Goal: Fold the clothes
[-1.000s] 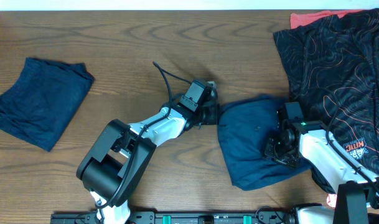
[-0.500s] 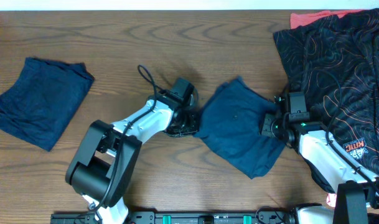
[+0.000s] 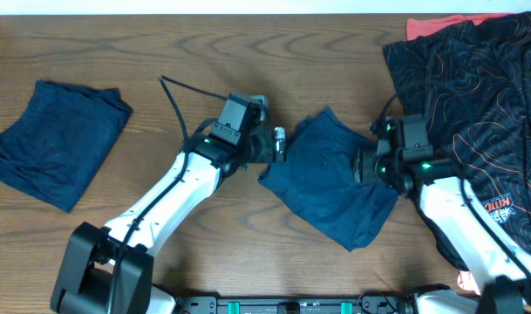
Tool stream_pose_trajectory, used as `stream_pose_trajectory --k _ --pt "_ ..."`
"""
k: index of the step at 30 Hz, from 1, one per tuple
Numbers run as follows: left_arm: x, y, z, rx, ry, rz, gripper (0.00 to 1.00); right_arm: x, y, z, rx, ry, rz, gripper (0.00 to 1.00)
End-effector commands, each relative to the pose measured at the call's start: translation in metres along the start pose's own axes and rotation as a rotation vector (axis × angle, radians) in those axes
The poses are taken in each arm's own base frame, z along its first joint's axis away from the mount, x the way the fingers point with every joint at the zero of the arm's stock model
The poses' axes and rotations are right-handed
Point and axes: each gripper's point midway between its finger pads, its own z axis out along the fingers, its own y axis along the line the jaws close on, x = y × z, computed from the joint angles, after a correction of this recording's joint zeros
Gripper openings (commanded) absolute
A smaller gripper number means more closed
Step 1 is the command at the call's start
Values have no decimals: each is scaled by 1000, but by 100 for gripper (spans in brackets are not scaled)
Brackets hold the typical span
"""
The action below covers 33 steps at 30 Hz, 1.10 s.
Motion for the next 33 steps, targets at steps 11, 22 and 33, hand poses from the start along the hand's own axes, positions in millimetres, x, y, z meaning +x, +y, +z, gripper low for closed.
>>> stream_pose_trajectory --k 11,22,33 --pt "0 -29 75 270 3 121 93 -12 5 -29 13 -17 -28 69" --pt "68 -34 119 296 202 120 83 -9 4 -29 15 -5 -26 69" --pt "64 -29 119 290 192 111 6 -3 3 -29 20 18 -24 70"
